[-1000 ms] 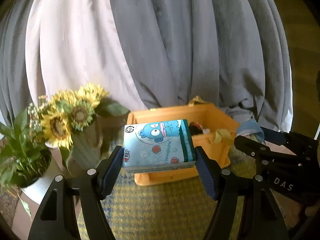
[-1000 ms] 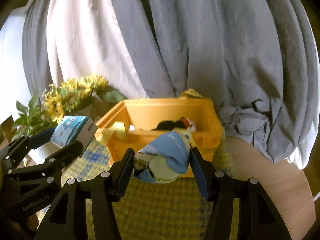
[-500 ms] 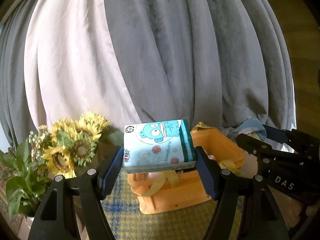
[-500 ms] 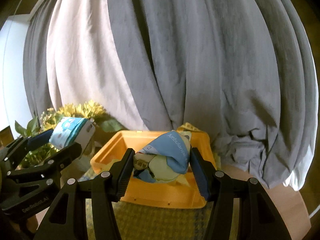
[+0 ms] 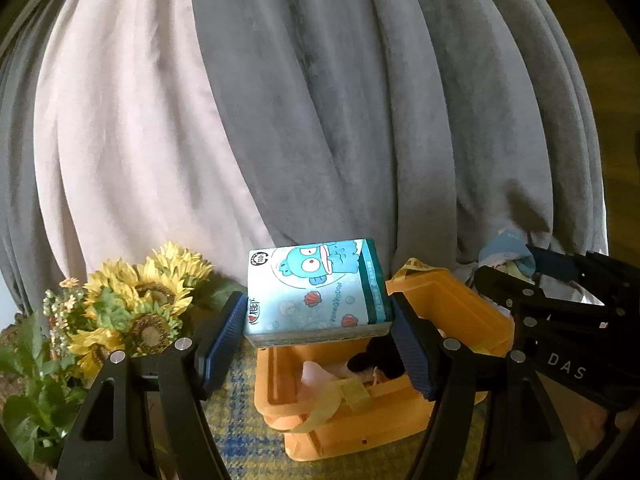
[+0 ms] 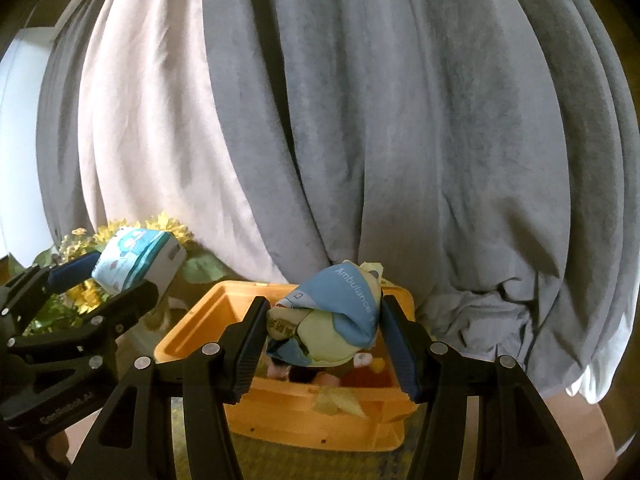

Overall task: Organize soft objects
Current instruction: 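Lift and carry the tissue packet and sock bundle over the orange crate, then open both tools to drop the packet and socks into the crate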

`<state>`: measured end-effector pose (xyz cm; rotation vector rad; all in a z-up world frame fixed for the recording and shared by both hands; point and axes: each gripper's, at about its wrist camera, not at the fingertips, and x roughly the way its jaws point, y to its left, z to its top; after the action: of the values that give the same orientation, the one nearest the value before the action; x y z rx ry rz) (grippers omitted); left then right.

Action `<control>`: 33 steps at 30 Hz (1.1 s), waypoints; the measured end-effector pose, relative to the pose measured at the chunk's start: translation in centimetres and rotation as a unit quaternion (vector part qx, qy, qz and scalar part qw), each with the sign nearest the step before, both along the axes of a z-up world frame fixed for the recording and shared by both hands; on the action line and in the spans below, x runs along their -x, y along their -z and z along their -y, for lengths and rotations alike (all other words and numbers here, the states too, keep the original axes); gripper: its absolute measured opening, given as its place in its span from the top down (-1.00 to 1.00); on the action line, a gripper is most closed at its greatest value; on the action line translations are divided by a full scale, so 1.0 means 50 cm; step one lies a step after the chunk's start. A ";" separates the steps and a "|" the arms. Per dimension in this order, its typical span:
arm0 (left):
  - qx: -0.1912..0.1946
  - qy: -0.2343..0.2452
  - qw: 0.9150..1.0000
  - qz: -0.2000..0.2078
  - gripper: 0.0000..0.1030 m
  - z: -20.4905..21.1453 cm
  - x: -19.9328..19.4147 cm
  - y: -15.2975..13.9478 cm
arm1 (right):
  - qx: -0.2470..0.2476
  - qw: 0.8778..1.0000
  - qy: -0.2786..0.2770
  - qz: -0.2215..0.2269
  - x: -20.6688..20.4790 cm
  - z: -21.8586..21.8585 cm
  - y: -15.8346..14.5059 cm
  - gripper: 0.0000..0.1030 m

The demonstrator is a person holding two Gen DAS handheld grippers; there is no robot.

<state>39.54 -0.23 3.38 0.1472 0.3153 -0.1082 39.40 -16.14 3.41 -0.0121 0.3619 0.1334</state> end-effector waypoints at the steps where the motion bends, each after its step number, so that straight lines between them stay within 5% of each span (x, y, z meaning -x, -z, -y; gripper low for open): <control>1: 0.000 0.001 1.000 -0.002 -0.37 0.001 -0.009 0.002 | 0.001 1.000 0.000 -0.001 -0.006 0.001 0.002 -0.11; 17: -0.004 0.008 0.999 -0.043 -0.37 0.008 -0.142 0.066 | 0.016 1.000 0.000 -0.025 -0.124 0.005 0.042 -0.11; 33: -0.015 0.018 0.992 -0.121 -0.39 0.024 -0.257 0.168 | 0.043 0.994 0.006 -0.100 -0.234 0.009 0.144 -0.11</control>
<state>52.41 -1.43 -4.99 0.1697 0.5576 -0.1572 51.12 -16.57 -3.81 -0.0825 0.5686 0.1063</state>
